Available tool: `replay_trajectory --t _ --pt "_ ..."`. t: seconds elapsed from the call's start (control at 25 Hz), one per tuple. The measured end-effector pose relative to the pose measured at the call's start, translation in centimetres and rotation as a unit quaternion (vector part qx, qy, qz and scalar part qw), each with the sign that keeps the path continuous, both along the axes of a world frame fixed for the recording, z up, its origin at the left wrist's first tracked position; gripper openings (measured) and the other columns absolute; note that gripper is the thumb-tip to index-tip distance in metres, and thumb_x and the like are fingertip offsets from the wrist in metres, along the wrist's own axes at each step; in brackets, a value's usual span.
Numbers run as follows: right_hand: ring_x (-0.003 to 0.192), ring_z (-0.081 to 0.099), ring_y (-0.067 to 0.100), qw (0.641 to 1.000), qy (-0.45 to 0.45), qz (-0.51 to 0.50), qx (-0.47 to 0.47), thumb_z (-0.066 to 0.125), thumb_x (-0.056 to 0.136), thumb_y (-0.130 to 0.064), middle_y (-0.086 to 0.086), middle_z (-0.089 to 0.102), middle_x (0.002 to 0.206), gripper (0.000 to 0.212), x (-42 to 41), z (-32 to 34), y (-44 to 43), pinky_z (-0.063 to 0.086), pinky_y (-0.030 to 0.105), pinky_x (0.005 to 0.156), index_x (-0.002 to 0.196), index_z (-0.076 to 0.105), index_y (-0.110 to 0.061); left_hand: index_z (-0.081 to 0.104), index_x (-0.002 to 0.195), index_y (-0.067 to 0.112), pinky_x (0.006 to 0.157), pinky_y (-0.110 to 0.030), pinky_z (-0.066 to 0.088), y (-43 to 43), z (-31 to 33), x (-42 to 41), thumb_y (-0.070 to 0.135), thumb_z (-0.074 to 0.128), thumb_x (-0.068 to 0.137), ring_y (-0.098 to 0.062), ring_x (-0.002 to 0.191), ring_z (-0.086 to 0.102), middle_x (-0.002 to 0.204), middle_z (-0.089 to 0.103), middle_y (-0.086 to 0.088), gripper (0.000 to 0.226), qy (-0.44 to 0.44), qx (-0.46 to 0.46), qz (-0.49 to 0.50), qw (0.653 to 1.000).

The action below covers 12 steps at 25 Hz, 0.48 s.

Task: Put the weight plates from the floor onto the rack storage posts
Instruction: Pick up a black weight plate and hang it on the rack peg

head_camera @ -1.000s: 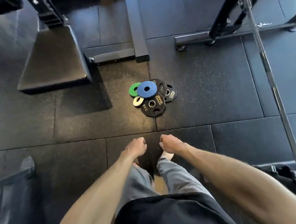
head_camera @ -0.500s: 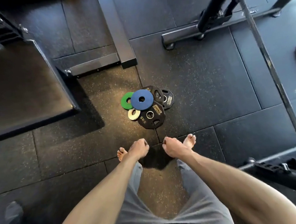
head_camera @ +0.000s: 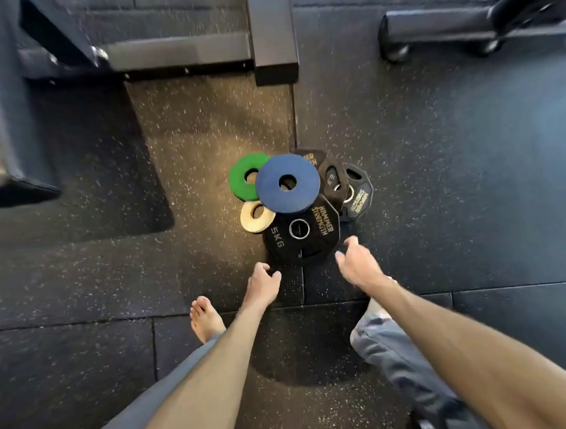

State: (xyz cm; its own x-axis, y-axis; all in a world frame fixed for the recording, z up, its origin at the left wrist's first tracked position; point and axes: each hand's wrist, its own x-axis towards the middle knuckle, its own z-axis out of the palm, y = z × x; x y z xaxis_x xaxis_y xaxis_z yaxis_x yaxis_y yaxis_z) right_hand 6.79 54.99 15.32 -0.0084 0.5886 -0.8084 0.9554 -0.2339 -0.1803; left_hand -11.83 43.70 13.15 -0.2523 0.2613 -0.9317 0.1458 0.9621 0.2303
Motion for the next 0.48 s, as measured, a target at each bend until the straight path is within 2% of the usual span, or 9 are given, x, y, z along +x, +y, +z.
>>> replay_trajectory --t 0.12,0.28,0.4,0.48 --pt "0.126 0.049 0.042 0.998 -0.007 -0.049 0.024 0.054 0.098 -0.033 0.026 0.050 0.135 0.052 0.0 -7.8 2.0 0.040 0.047 0.103 0.138 0.039 -0.004 0.037 0.144 0.010 0.106 -0.036 0.038 1.4 -7.3 -0.4 0.036 0.060 0.095 -0.029 0.129 0.050 0.142 0.051 -0.012 0.060 0.001 0.002 0.086 0.996" --pt "0.131 0.045 0.041 0.992 0.007 -0.110 0.054 0.055 0.095 -0.051 0.026 0.045 0.141 0.073 -0.5 -15.1 3.7 0.037 0.047 0.108 0.144 0.033 -0.001 0.034 0.146 0.010 0.108 -0.037 0.038 3.2 -14.4 -0.3 0.046 0.066 0.090 -0.027 0.131 0.048 0.145 0.048 -0.009 0.073 -0.009 0.007 0.166 0.986" --pt "0.129 0.050 0.036 0.981 0.052 -0.185 0.024 0.053 0.095 -0.056 0.020 0.052 0.140 0.072 -1.0 -18.1 4.8 0.041 0.040 0.103 0.140 0.038 -0.002 0.034 0.147 0.007 0.112 -0.039 0.034 4.4 -17.6 -0.1 0.051 0.067 0.088 -0.029 0.134 0.044 0.147 0.045 -0.010 0.081 0.000 -0.001 0.190 0.982" --pt "0.124 0.053 0.030 0.970 0.079 -0.227 0.037 0.054 0.095 -0.055 0.014 0.056 0.135 0.066 -1.2 -18.5 4.8 0.041 0.031 0.093 0.135 0.042 -0.003 0.037 0.144 0.006 0.110 -0.038 0.035 4.9 -19.0 -0.3 0.051 0.069 0.087 -0.029 0.133 0.046 0.144 0.048 -0.010 0.080 0.013 0.002 0.204 0.979"
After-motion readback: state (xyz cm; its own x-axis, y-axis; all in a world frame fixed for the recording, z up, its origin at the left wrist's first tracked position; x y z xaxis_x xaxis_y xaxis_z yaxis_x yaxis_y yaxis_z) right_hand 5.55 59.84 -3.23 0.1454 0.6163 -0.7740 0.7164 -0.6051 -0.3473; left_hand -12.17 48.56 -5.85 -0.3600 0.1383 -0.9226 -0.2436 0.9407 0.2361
